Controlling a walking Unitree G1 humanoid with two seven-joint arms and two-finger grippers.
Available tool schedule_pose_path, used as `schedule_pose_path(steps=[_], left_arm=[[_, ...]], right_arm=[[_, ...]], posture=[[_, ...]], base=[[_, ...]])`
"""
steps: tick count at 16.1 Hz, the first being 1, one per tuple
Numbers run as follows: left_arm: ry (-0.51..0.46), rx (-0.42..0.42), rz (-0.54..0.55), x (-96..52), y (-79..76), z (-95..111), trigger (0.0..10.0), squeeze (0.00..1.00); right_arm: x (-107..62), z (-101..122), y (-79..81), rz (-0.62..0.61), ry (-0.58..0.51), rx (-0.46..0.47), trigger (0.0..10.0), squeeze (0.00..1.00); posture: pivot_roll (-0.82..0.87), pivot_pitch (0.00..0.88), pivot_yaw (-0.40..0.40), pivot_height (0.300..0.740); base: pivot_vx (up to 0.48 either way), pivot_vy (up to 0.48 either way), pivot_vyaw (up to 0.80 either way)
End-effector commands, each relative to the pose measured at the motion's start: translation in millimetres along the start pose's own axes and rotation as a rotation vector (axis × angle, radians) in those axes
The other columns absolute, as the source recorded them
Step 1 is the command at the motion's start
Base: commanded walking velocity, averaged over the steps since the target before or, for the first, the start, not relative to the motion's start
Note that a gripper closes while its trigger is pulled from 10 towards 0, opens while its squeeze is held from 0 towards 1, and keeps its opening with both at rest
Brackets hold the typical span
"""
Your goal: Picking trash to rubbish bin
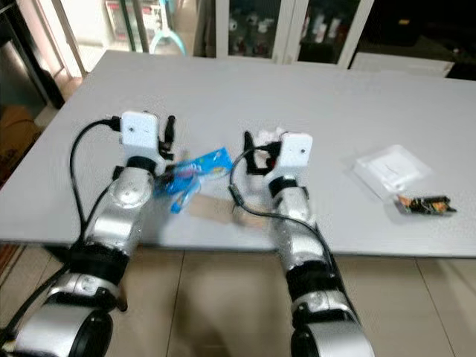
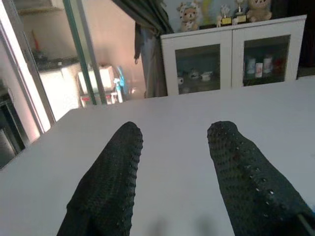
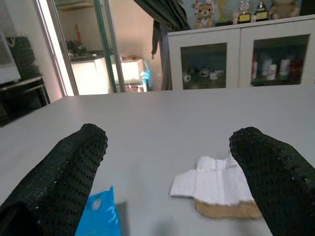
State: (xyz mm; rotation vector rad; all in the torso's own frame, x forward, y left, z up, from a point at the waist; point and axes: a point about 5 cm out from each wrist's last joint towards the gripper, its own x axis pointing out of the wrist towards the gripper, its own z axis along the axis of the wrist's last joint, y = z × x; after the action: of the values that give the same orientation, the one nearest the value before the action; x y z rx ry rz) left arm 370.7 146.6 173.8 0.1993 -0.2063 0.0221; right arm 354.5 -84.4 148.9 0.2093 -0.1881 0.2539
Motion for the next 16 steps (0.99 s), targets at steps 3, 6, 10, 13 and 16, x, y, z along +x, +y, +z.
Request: schedule_pose_path(steps=[3, 6, 10, 13, 16], left_arm=[[-0.015, -0.017, -0.037, 1.7, -14.0, 6.6, 10.0, 0.0], [-0.02, -0.016, -0.039, 1.9, -14.3, 7.8, 10.0, 0.0], [-0.033, -0.012, -0.073, 1.2, -17.6, 9.5, 10.0, 0.0], [-0.033, -0.016, -0.081, -0.1, -17.3, 9.2, 10.0, 0.0], [-0.032, -0.018, -0.084, -0.3, -17.5, 9.1, 10.0, 0.0]], right_arm=[[-1.2, 2.4, -12.4, -0.032, -0.001, -0.014, 10.0, 0.0], [-1.5, 1.9, -12.4, -0.032, 0.0, -0.013, 10.0, 0.0], [-1.4, 1.8, -12.5, -0.03, 0.0, -0.012, 10.0, 0.0], [-1.8, 1.5, -12.3, -0.03, 0.001, -0.012, 10.0, 0.0], [-2.0, 0.8, -12.0, -0.028, 0.004, -0.012, 10.0, 0.0]], posture=[[-0.02, 0.031, -0.054, 0.74], [-0.02, 0.032, -0.054, 0.74], [-0.01, 0.032, -0.055, 0.74], [-0.01, 0.032, -0.054, 0.74], [-0.01, 0.035, -0.054, 0.74]], base=[[0.48, 0.0, 0.0], [0.48, 0.0, 0.0], [0.214, 0.0, 0.0], [0.0, 0.0, 0.0], [0.0, 0.0, 0.0]])
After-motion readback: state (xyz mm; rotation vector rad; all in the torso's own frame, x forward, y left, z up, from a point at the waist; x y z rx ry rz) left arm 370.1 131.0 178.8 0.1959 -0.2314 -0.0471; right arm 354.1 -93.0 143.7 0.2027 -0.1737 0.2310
